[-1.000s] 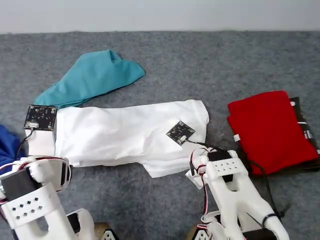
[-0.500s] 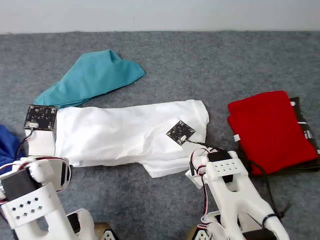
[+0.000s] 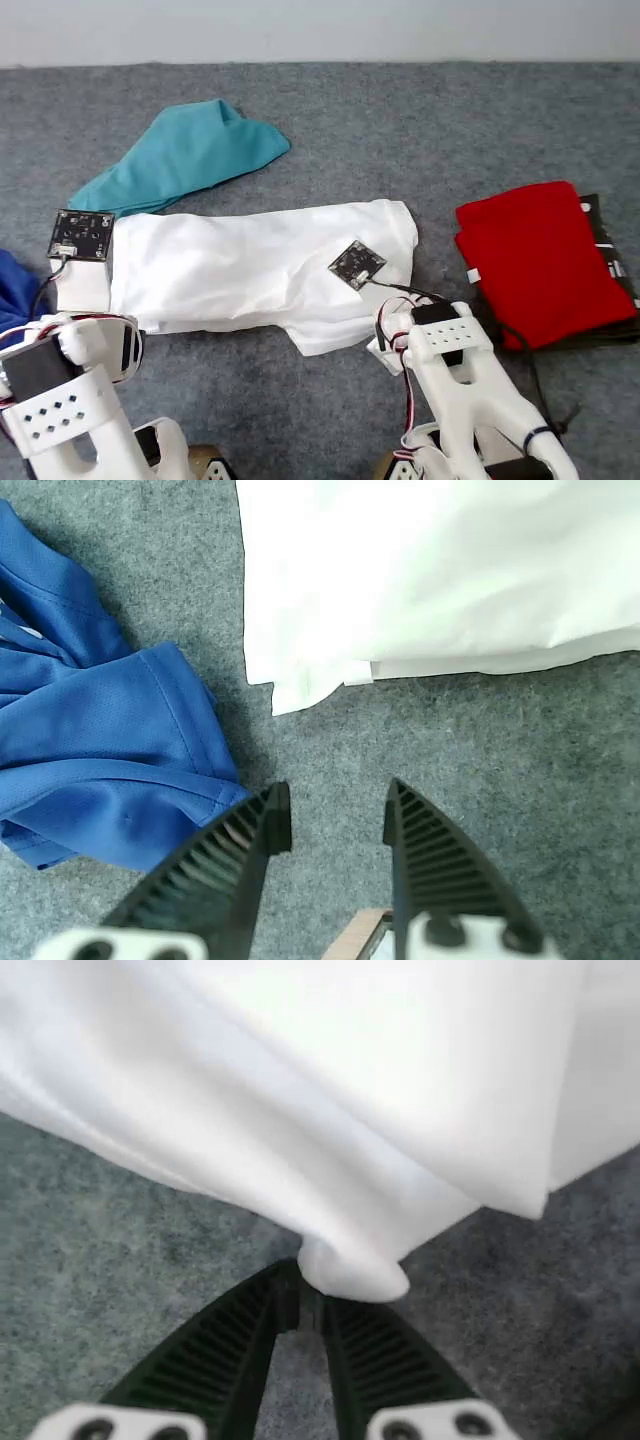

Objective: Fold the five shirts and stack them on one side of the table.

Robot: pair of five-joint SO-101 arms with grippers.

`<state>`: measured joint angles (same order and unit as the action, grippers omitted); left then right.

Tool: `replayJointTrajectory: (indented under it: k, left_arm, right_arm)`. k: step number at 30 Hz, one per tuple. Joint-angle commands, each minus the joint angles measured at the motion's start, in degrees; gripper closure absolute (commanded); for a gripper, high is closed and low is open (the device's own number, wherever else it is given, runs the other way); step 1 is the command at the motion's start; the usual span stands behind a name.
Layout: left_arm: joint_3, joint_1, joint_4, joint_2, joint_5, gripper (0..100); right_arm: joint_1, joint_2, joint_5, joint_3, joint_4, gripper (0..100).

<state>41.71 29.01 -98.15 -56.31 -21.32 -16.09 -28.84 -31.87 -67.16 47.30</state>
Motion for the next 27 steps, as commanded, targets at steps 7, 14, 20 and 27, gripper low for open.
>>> replayJointTrajectory:
  k: [7,14,20,27]
  left_arm:
    - [-0.2,-0.3,0.7,-0.7,-0.5,84]
    - [-0.2,-0.3,0.7,-0.7,-0.5,84]
    - [-0.2,-0.3,0.7,-0.7,-0.5,84]
    - [-0.2,-0.3,0.7,-0.7,-0.5,84]
  right_arm:
    - [-2.6,-0.5,-1.0,1.5,0.7,98.8]
    - [-2.8,-0.5,-0.9,9.8,7.0,98.8]
    - [-2.8,-0.4,-1.0,16.2,7.3,98.8]
    - [-2.8,0.1,-0.8,16.3,8.8,98.3]
